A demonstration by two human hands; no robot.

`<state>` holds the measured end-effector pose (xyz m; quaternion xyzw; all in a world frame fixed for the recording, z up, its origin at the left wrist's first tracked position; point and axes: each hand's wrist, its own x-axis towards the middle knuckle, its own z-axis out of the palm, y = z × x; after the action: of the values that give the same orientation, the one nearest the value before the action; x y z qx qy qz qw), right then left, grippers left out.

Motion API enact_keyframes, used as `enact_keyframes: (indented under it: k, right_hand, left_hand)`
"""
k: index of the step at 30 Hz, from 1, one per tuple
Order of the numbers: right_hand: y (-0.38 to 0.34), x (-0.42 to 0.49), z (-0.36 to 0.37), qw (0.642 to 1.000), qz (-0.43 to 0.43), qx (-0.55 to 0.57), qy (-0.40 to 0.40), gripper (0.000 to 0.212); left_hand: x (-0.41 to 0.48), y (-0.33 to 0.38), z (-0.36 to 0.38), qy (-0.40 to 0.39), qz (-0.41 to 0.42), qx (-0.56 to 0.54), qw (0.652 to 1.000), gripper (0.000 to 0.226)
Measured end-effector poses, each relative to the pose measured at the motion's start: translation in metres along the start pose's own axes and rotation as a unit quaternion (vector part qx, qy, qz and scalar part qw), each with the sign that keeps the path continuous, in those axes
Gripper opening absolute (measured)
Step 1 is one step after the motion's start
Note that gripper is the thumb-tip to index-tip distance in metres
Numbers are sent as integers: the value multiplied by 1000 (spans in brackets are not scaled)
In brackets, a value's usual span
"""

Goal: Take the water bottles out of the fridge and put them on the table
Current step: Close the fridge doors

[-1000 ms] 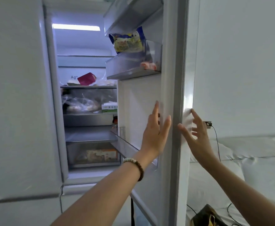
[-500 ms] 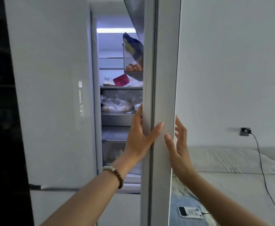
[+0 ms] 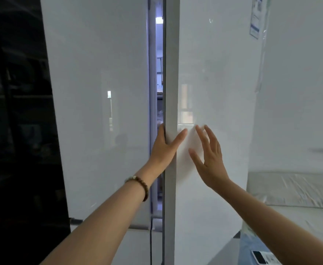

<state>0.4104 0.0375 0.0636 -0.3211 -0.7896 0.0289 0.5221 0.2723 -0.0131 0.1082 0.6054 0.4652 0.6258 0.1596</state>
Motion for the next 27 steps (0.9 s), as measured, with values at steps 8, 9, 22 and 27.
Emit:
enact_keyframes:
  k: [8,9,22,27]
  right_hand:
    - [48,64,63,970,-128,-206,25,56]
    - [54,72,73,967,-135,-212,34,55]
    - [135,158,156,921,-225,-305,85,49]
    - [145,161,167,894,-239,-365,105,54]
  left_hand:
    - [59,-80,-22,137,123,206,961,70]
    - [67,-89,-24,145,149,242,948,68]
    - [186,-194,-24,111,228,551,795,59]
    - [198,-210,-22,139,263,523,798,60]
